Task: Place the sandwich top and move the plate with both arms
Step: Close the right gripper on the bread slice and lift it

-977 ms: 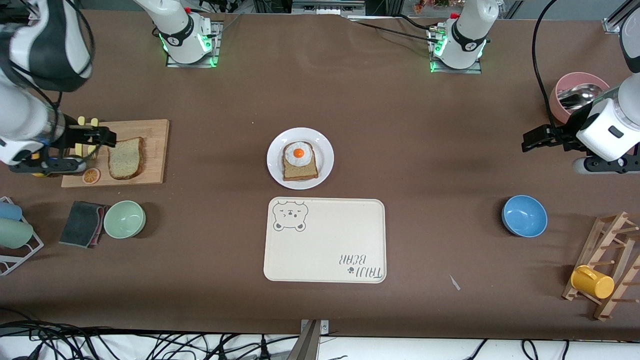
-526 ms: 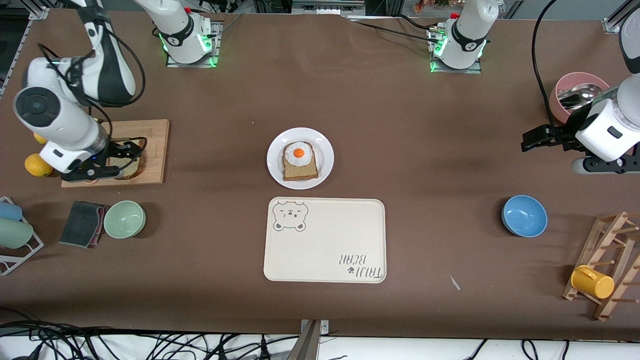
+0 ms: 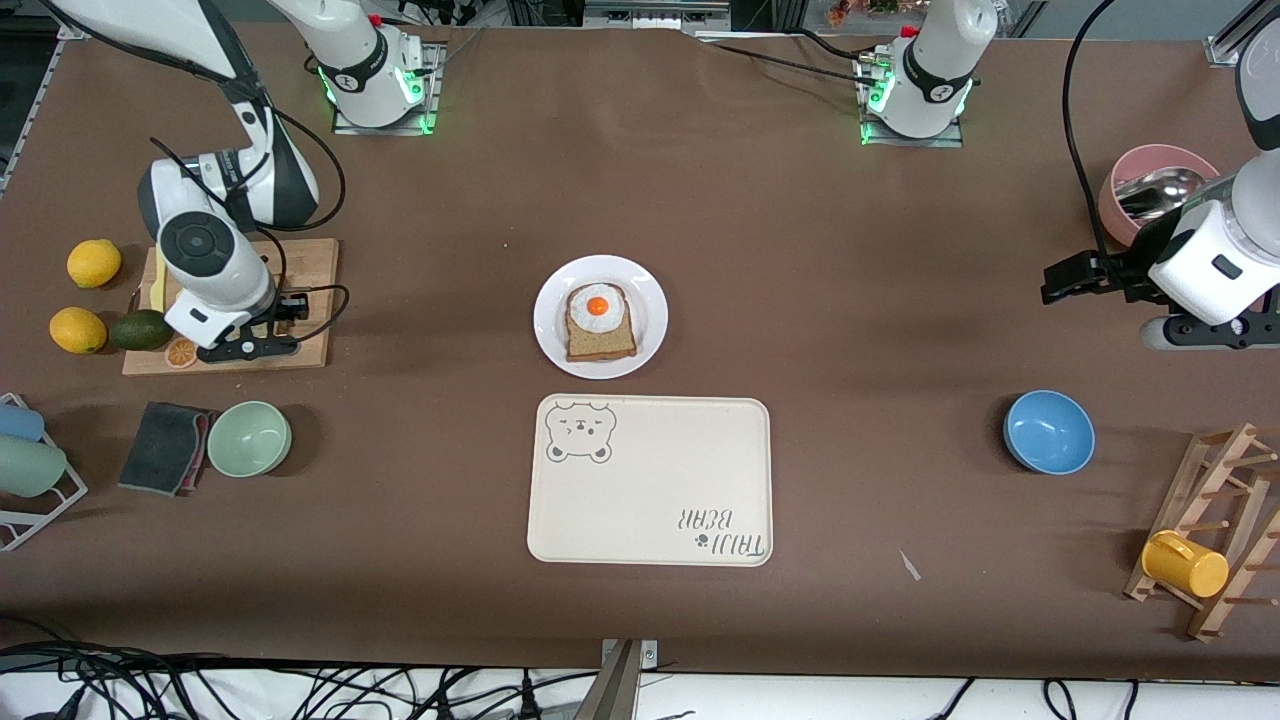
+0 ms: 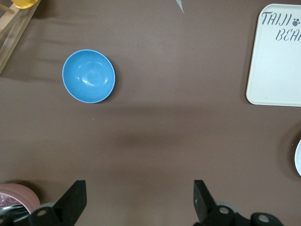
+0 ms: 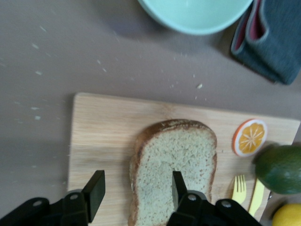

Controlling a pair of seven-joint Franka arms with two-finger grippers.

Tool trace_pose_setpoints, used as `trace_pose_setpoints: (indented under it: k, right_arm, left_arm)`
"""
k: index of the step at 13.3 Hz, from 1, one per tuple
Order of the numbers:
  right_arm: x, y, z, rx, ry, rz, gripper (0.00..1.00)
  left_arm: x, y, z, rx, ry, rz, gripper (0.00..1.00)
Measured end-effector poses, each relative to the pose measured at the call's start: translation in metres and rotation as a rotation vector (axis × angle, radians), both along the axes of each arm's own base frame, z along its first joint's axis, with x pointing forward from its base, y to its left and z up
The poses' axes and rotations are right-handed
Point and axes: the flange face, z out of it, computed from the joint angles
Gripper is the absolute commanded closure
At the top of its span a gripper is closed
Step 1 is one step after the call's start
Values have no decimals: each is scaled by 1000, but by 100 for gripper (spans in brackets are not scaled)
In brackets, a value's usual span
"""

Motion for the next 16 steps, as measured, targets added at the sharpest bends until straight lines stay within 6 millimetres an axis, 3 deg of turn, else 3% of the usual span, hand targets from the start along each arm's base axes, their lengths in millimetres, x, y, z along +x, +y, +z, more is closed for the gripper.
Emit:
trace_pose_setpoints:
  k: [6, 8, 9, 10, 12, 16]
  right_arm:
    - [-9, -19, -32, -17, 60, -34, 48]
    - [-10, -19, -37, -18, 70, -35, 58]
    - [-11, -19, -38, -18, 73, -35, 72]
    - [-11, -19, -40, -18, 76, -35, 77]
    - [-11, -19, -40, -19, 75, -34, 100]
    - [-9, -17, -38, -22, 73, -37, 100]
  left_arm:
    - [0, 0, 0, 0, 1, 0, 0]
    - [0, 0, -1, 0, 1, 0, 0]
    - [0, 0, -1, 0, 1, 0, 0]
    - [0, 0, -1, 0, 1, 0, 0]
    - [0, 0, -1, 0, 1, 0, 0]
    - [0, 0, -1, 0, 1, 0, 0]
